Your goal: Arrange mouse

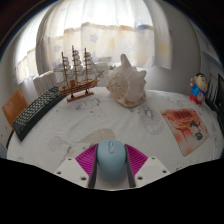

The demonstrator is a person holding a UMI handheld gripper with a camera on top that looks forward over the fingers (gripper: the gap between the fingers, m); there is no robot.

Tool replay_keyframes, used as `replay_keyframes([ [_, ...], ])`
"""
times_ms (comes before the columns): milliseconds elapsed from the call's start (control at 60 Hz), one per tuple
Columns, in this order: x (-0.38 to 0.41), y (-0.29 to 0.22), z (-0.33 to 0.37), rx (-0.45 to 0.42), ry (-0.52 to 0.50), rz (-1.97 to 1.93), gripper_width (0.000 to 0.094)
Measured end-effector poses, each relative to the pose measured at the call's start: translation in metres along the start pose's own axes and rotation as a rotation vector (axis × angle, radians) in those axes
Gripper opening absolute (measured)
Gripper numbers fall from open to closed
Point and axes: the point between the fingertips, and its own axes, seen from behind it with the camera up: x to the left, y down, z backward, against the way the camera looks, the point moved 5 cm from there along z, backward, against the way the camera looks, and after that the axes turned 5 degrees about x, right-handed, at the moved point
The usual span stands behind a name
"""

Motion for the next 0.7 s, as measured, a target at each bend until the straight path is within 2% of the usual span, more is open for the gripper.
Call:
replay_keyframes([
  [67, -0.002, -0.004, 0.002, 0.010, -0.006, 0.035, 0.0417],
  [233, -0.029, -0.053, 0.034, -0.064, 0.015, 0.009, 0.0390],
  [417, -0.125, -0.136, 0.071, -0.173, 0.144, -0.016, 0.0390],
  [483, -0.165, -0.157, 0.073, -0.206, 0.155, -0.028, 0.0388],
  [617, -0.253, -0.156, 0.048, -0.197, 0.209, -0.046, 0.0388],
  [700, -0.299, -0.133, 0.014, -0.141, 0.199, -0.063, 0.0387],
])
